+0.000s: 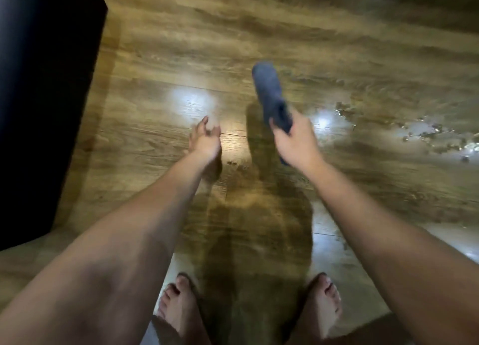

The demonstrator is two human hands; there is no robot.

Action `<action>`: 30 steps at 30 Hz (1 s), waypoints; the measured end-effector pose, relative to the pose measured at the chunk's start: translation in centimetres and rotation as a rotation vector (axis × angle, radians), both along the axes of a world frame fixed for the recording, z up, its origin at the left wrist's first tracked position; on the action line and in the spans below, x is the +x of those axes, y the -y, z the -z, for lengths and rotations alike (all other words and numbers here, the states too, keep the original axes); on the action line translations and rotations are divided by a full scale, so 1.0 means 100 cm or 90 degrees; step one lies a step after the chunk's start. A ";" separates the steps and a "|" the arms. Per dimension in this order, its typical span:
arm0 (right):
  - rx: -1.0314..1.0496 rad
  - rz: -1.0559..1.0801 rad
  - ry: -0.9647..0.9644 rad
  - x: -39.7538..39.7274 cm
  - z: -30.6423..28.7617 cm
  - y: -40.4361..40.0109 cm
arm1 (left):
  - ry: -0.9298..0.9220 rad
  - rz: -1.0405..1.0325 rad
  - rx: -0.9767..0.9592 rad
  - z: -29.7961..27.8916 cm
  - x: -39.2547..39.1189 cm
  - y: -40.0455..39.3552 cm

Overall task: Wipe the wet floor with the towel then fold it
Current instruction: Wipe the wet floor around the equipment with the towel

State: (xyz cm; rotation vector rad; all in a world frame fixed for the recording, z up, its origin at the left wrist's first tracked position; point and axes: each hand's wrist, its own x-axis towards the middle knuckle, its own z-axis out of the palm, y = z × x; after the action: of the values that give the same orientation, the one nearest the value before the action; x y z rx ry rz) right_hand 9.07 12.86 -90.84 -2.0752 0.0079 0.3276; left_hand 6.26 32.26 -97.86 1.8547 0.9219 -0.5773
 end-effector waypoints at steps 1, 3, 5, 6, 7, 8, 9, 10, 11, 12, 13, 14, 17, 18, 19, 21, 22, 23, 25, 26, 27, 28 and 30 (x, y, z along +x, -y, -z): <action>-0.071 -0.135 0.034 -0.010 0.027 -0.002 | -0.065 0.086 0.107 0.020 -0.007 -0.009; -0.278 -0.388 0.004 -0.035 0.072 -0.001 | -0.157 0.215 0.248 0.047 -0.023 -0.027; -0.476 -0.537 -0.058 -0.063 0.109 0.000 | -0.200 0.245 0.243 0.065 -0.033 -0.037; -0.514 -0.549 -0.039 -0.074 0.121 -0.001 | -0.209 0.247 0.220 0.074 -0.037 -0.040; -0.526 -0.518 0.010 -0.080 0.127 -0.002 | -0.211 0.253 0.204 0.078 -0.040 -0.041; -0.523 -0.466 0.064 -0.080 0.130 -0.005 | -0.209 0.261 0.197 0.083 -0.042 -0.042; -0.525 -0.415 0.106 -0.075 0.133 -0.008 | -0.205 0.270 0.192 0.087 -0.043 -0.043; -0.531 -0.371 0.132 -0.067 0.137 -0.011 | -0.197 0.271 0.187 0.091 -0.043 -0.042; -0.539 -0.345 0.122 -0.057 0.140 -0.015 | -0.186 0.269 0.187 0.093 -0.044 -0.042; -0.545 -0.330 0.103 -0.047 0.142 -0.019 | -0.174 0.264 0.196 0.094 -0.045 -0.042; -0.552 -0.327 0.078 -0.036 0.149 -0.027 | -0.170 0.256 0.204 0.097 -0.046 -0.044; -0.565 -0.326 0.051 -0.028 0.156 -0.033 | -0.169 0.251 0.208 0.099 -0.046 -0.045; -0.591 -0.302 0.010 -0.020 0.167 -0.041 | -0.163 0.264 0.208 0.095 -0.045 -0.040; -0.593 -0.291 0.014 -0.021 0.171 -0.045 | -0.165 0.266 0.207 0.095 -0.044 -0.041; -0.594 -0.284 0.023 -0.024 0.174 -0.048 | -0.169 0.261 0.203 0.095 -0.044 -0.041; -0.590 -0.274 0.047 -0.028 0.178 -0.049 | -0.171 0.262 0.203 0.096 -0.045 -0.042; -0.588 -0.267 0.053 -0.028 0.178 -0.050 | -0.172 0.268 0.204 0.096 -0.045 -0.042; -0.587 -0.263 0.054 -0.027 0.179 -0.050 | -0.173 0.269 0.199 0.097 -0.044 -0.043; -0.588 -0.265 0.057 -0.026 0.179 -0.051 | -0.179 0.277 0.200 0.097 -0.042 -0.045; -0.588 -0.272 0.063 -0.027 0.179 -0.050 | -0.182 0.285 0.207 0.098 -0.041 -0.046; -0.585 -0.285 0.071 -0.029 0.179 -0.049 | -0.187 0.288 0.206 0.099 -0.041 -0.046; -0.581 -0.302 0.086 -0.031 0.179 -0.046 | -0.192 0.289 0.204 0.099 -0.040 -0.046; -0.590 -0.332 0.118 -0.038 0.180 -0.040 | -0.208 0.315 0.225 0.101 -0.037 -0.046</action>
State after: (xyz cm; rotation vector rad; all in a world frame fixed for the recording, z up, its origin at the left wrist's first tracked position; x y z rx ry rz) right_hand 5.27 16.90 -108.83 -3.0100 -0.6034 0.5055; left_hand 2.59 36.88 -107.97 2.3778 0.8053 -1.1019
